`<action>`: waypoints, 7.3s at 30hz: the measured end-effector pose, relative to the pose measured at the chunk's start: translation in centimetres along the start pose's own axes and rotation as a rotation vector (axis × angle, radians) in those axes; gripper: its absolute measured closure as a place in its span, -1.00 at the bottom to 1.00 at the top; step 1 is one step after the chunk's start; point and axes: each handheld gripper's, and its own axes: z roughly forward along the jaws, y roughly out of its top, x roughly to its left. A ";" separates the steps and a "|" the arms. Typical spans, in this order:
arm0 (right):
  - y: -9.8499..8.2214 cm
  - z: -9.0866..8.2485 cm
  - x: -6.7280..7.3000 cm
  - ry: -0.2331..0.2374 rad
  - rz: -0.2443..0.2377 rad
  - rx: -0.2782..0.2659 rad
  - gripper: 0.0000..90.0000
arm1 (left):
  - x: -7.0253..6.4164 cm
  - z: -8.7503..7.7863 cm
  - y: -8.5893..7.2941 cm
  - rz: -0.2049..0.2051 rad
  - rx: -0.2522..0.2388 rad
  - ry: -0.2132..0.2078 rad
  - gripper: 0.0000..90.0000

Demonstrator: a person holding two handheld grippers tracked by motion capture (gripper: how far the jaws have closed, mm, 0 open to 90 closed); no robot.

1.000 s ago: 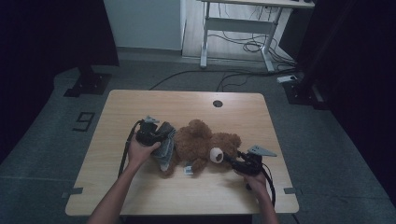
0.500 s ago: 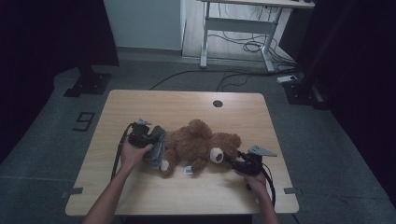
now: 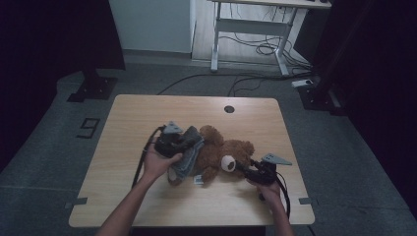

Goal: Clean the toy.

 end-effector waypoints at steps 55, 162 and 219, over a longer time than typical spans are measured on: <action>0.6 -0.2 0.3 0.004 -0.031 0.058 -0.52 | 1.5 3.6 -0.4 -0.102 -0.002 -0.046 0.74; 0.3 1.5 2.1 -0.078 -0.166 0.019 -0.35 | -8.4 7.3 6.0 0.046 0.045 -0.175 0.71; 0.3 1.6 1.6 -0.052 -0.106 0.006 -0.37 | 1.4 0.0 -2.1 -0.096 -0.042 0.025 0.71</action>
